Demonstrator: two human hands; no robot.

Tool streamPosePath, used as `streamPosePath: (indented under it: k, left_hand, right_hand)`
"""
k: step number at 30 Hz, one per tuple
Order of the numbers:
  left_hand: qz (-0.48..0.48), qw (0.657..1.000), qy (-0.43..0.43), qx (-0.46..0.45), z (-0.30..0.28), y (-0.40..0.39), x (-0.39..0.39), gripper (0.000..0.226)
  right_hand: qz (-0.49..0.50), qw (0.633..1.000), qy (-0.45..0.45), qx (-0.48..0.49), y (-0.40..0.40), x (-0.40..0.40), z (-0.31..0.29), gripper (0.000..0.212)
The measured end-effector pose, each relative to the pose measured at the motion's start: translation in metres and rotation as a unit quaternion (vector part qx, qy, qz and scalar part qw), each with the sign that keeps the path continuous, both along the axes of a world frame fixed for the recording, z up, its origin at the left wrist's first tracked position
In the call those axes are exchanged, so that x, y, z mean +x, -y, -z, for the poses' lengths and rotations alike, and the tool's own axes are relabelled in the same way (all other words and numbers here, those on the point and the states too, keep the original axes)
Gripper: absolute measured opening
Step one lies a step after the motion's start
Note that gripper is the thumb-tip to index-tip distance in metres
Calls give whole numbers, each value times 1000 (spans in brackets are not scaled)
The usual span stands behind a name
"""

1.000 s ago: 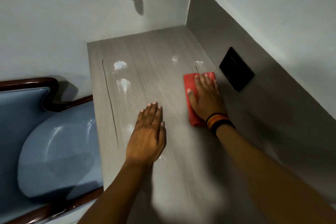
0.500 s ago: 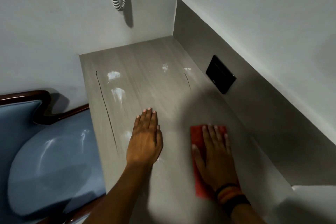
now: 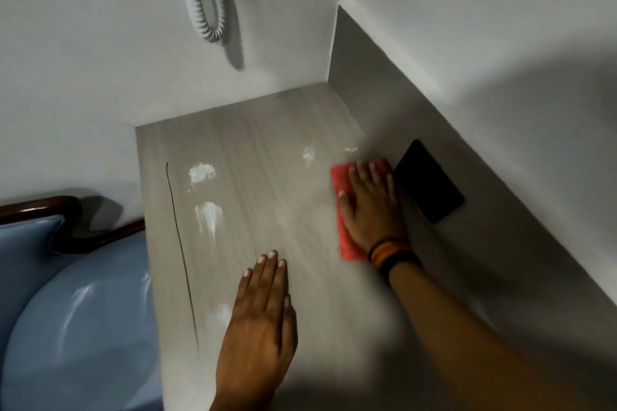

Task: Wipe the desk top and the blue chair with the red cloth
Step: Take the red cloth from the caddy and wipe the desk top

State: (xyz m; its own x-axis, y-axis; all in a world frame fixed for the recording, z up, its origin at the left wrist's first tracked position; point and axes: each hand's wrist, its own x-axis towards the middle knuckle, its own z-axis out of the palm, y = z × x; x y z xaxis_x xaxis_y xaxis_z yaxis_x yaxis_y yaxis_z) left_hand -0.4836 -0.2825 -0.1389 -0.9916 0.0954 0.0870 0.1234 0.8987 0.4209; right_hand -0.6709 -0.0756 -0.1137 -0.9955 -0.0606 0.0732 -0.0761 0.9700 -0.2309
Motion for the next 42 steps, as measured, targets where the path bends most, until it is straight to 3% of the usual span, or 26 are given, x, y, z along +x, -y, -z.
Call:
streamPosePath:
  k: [3,8,13,21,26,31,34,38,42]
  left_hand:
    - [11,1000,-13,-2,1,0,-6,61]
    - [13,1000,-9,-14,1,1,-5,63]
    - [13,1000,-12,-21,4,-1,-6,62]
    - [2,1000,6,7,0,-1,-1,62]
    - [3,1000,22,-4,-1,0,2,64]
    - [11,999,32,-1,-3,1,4,66]
    - [12,999,30,-13,-2,1,4,66]
    - [8,999,34,-10,-3,0,2,67]
    - [16,1000,12,-13,-1,1,1,65]
  right_hand:
    - [9,1000,2,5,-3,27,7,68]
    - [32,999,35,20,3,-28,4,73]
    - [35,999,22,12,4,22,3,67]
    - [35,998,55,10,6,-29,3,73]
    - [70,997,40,-11,-28,82,6,71]
    - [199,980,24,3,-77,255,8,70]
    - [272,962,21,24,-81,315,13,71]
    - [300,953,26,37,-67,297,12,71]
    - [197,978,43,45,-50,214,5,71]
